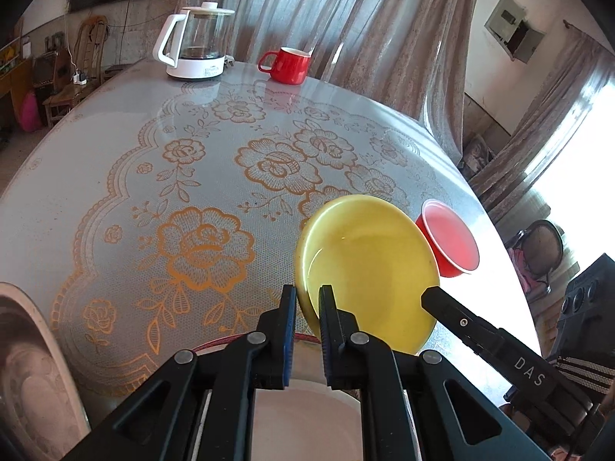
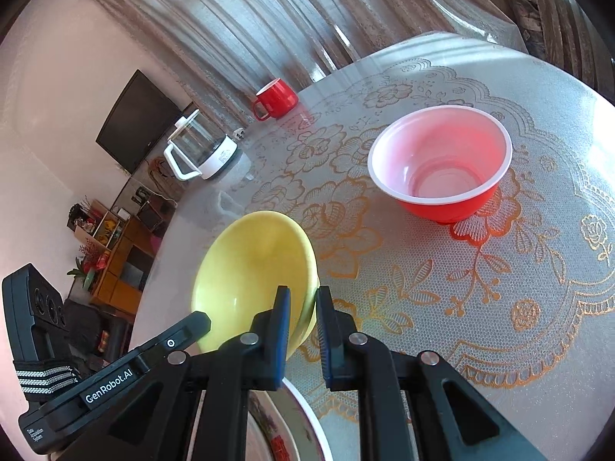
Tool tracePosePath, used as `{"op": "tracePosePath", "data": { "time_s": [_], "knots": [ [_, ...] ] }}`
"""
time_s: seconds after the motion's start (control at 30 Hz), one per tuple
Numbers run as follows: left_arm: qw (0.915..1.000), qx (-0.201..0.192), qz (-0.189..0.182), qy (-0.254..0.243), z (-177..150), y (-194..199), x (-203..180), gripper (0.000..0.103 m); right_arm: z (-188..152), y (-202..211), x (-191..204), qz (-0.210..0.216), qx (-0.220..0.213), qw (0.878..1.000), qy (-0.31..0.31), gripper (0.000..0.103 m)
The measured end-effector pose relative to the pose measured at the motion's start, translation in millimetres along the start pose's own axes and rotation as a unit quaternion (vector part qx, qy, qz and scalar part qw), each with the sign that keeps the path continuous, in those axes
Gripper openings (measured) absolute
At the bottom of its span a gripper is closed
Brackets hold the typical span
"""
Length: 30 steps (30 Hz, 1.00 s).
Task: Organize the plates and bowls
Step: 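Lift the yellow bowl with the right gripper and carry it over the steel basin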
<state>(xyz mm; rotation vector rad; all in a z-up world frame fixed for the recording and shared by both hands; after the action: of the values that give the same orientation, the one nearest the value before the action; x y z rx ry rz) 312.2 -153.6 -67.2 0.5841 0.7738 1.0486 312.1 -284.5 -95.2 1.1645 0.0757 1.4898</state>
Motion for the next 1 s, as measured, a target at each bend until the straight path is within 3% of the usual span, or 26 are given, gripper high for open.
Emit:
{"op": "tracePosePath", "data": {
  "time_s": [0.43, 1.0],
  "knots": [
    [0.9980, -0.054, 0.013, 0.029, -13.6, 70.3, 39.1, 0.012, -25.8, 12.9, 61.7, 0.040, 0.008, 0.998, 0.048, 0.012],
    [0.9870, -0.102, 0.047, 0.115, -60.8, 151.1, 134.1, 0.012, -99.9, -2.5, 160.2, 0.095, 0.068, 0.984, 0.134, 0.012]
  ]
}}
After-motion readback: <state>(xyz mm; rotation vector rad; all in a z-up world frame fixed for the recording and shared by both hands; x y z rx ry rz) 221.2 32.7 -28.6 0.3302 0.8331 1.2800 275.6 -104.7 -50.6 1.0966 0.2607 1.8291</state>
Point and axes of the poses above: each gripper's, at about its wrist camera, not at the fingertips, and y roughly against the way its jaws point, x to its left, z to its top, the point moved 10 cm from there along -y, roughly the way its jaws point, and after that the axes turned 5 degrees about -y, right-handed, at the moved point
